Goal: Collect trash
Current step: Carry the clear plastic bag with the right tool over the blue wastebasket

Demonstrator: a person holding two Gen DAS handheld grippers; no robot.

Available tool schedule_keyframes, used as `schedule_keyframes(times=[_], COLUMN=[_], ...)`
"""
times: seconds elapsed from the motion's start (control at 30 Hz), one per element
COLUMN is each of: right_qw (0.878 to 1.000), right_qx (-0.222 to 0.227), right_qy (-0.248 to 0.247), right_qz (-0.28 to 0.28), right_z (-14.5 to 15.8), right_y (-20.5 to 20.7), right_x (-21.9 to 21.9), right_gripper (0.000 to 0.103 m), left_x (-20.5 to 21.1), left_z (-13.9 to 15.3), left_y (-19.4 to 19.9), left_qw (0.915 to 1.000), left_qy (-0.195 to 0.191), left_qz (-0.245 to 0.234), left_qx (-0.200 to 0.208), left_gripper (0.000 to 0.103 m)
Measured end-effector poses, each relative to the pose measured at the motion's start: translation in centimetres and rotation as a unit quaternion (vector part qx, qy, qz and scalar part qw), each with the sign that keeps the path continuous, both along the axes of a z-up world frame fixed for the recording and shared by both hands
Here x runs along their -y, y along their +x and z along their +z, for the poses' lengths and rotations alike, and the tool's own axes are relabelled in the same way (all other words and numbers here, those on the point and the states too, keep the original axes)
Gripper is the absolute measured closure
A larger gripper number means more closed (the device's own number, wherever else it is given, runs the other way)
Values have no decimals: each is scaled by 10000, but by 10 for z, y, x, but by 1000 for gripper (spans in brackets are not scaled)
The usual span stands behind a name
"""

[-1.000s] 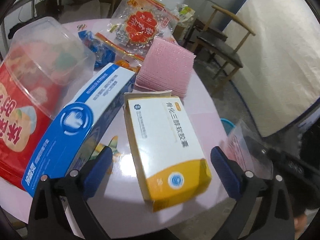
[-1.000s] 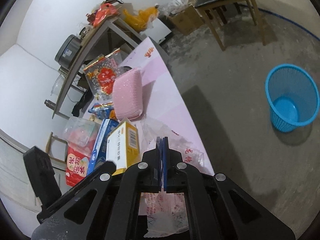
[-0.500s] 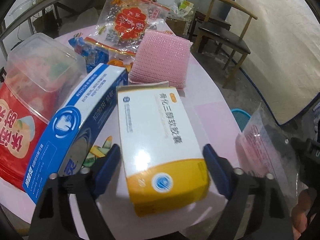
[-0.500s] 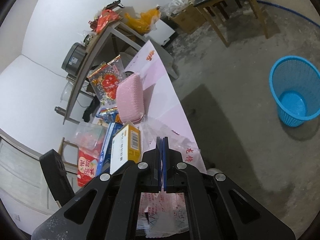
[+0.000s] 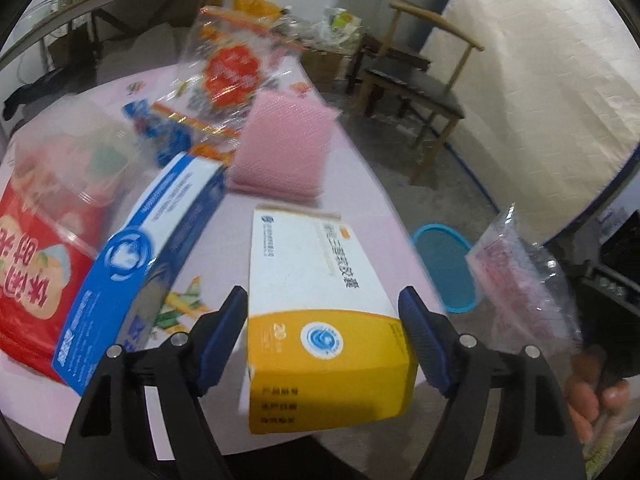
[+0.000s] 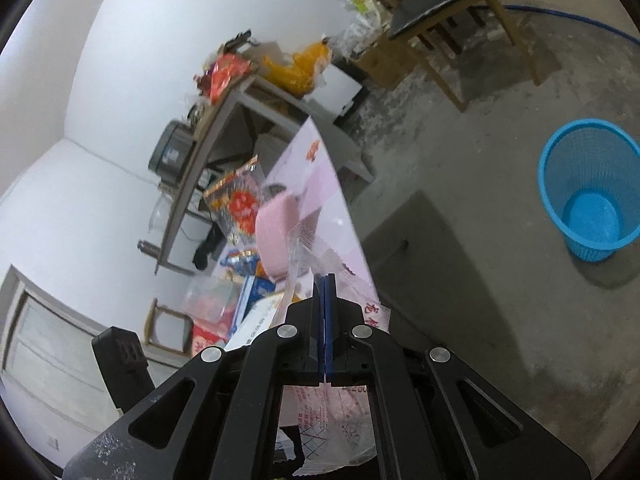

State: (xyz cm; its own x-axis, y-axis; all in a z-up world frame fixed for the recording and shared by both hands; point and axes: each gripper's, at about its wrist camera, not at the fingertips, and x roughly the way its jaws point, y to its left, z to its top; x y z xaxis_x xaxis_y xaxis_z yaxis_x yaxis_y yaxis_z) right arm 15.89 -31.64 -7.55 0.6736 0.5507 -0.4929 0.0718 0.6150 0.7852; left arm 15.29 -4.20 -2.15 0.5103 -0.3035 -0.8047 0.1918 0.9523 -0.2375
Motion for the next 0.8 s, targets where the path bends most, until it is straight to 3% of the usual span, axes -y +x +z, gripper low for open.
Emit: schedule_keyframes(times=[0.03, 0.07, 0.17, 0.4, 0.57, 0.8], right_qw=[10000, 9998, 9984, 9950, 9952, 9949], right_qx=[17, 40, 59, -196, -540, -525], right_qy=[3, -20, -99, -50, 239, 202], right_qz=[-73, -195, -546, -981, -783, -834], right_z=[1, 2, 3, -19, -48, -41], right_y=[-2, -5, -11, -21, -11, -16], right_x=[6, 15, 38, 64, 54, 62], right_gripper=[103, 103, 103, 103, 103, 103], left_x=[6, 11, 29, 62, 65, 56], left_z=[5, 7, 8, -27, -37, -30], left_y=[2, 5, 18, 31, 26, 24], left_qw=[9999, 9997, 9973, 9938, 9937, 9952], left_qy=[-86, -140, -439, 158, 339, 171], left_qz=[-92, -185, -498, -831, -794, -757], left_qx=[18, -12, -317, -721, -718, -593], left_gripper=[48, 57, 58, 58, 58, 56])
